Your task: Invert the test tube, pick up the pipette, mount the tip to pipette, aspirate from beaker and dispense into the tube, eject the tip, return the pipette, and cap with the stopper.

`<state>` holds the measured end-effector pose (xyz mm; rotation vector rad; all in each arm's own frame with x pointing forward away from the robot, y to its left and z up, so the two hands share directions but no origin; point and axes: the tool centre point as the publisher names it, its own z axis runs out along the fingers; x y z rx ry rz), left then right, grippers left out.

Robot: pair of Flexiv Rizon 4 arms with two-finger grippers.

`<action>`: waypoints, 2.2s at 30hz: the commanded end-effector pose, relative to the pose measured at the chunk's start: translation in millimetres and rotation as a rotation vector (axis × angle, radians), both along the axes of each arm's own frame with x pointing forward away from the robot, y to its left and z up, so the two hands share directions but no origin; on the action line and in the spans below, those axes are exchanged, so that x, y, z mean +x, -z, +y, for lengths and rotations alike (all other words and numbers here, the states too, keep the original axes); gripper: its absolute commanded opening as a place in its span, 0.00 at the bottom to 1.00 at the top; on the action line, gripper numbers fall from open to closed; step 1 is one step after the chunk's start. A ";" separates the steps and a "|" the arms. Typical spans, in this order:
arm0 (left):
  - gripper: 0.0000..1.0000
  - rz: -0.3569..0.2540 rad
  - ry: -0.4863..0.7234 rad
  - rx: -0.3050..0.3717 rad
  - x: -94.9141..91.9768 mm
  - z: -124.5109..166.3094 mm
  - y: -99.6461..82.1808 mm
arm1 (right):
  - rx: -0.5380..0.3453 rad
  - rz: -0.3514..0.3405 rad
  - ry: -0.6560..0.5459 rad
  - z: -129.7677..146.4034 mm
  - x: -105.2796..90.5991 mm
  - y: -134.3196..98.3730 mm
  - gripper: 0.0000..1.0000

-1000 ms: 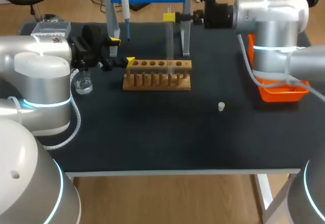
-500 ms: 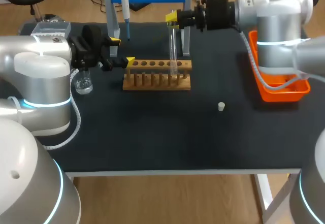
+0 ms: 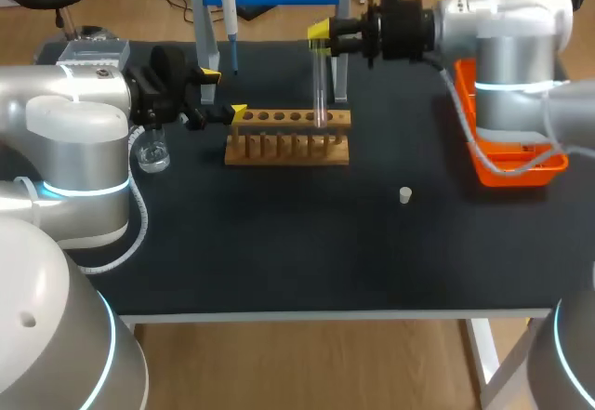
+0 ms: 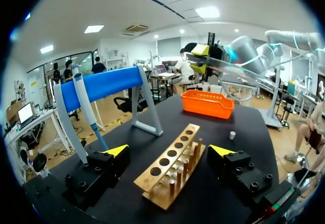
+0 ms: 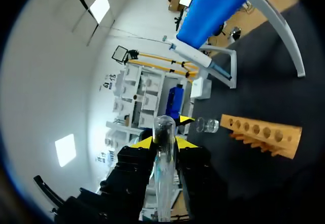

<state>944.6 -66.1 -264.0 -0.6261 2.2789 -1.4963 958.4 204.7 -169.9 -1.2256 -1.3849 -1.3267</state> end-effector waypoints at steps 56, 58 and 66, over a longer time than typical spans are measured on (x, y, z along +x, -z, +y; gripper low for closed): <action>1.00 0.003 0.001 0.003 0.5 -0.1 -0.6 | 0.099 0.207 -0.157 -23.1 -6.3 15.2 0.00; 1.00 0.003 0.001 0.003 0.5 -0.1 -0.6 | 0.099 0.207 -0.157 -23.1 -6.3 15.2 0.00; 1.00 -0.253 0.076 -0.087 -9.0 -6.0 -11.6 | 0.099 0.207 -0.157 -23.1 -6.3 15.2 0.00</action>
